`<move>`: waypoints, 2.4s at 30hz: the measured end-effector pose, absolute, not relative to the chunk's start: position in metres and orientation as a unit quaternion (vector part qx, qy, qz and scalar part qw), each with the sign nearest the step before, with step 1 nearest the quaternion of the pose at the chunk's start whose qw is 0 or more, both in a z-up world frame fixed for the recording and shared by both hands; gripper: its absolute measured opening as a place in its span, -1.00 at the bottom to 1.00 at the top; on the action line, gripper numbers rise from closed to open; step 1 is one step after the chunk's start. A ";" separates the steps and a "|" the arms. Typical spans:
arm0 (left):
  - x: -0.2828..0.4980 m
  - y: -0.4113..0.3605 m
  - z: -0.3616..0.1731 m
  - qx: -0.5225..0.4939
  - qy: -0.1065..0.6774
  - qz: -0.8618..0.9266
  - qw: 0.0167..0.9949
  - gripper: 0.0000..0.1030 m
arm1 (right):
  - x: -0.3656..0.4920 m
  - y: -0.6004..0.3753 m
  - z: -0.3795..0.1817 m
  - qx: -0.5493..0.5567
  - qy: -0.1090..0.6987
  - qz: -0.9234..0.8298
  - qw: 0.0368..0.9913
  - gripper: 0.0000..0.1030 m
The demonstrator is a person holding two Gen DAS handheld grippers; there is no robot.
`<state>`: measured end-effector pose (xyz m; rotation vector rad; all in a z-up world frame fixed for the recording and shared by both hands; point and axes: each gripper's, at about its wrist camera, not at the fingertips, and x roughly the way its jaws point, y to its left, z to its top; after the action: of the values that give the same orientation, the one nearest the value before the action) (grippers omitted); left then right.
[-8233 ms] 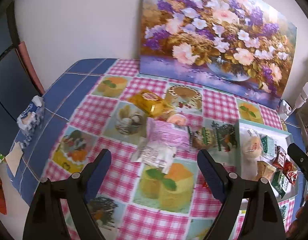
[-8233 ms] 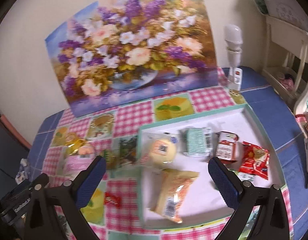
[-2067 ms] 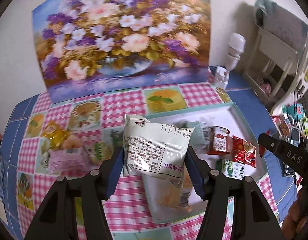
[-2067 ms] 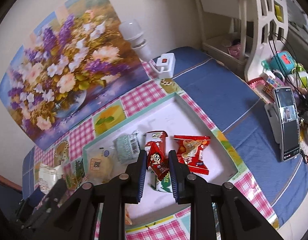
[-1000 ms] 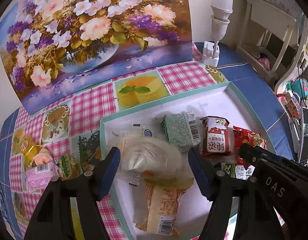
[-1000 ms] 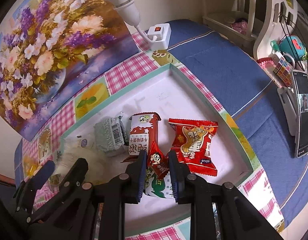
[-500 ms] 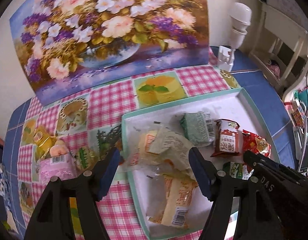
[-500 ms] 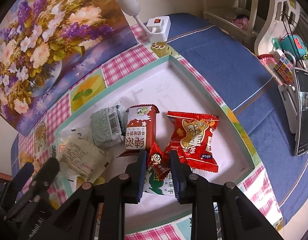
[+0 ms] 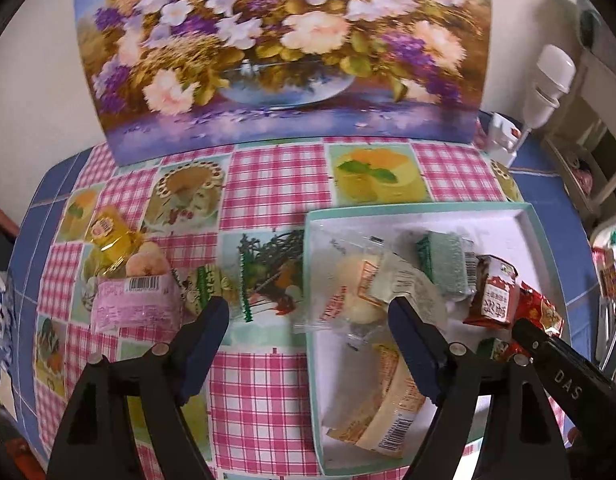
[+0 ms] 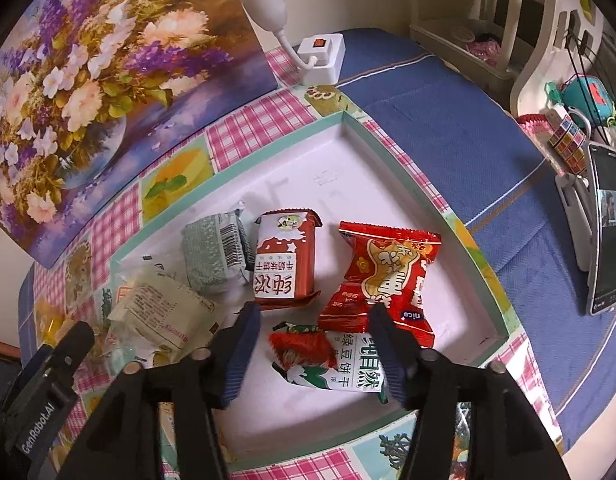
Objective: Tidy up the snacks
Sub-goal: 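Move both open tools back over the snack pile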
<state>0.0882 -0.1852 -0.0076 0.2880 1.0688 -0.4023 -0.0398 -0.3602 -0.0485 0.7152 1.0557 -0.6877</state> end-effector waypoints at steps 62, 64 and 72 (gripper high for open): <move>0.143 0.079 0.021 -0.052 0.481 0.037 0.875 0.84 | 0.028 -0.244 -0.004 0.261 0.417 -0.159 0.856 1.00; 0.147 0.082 0.018 -0.051 0.484 0.032 0.873 0.84 | 0.035 -0.232 -0.004 0.252 0.422 -0.147 0.858 1.00; 0.172 0.071 -0.009 -0.076 0.518 -0.020 0.852 0.84 | 0.074 -0.188 -0.012 0.208 0.444 -0.105 0.865 1.00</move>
<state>0.1716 0.0710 -0.0085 -0.1603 1.0901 -0.0430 0.0735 -0.1880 -0.0115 0.4367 0.9310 -0.2203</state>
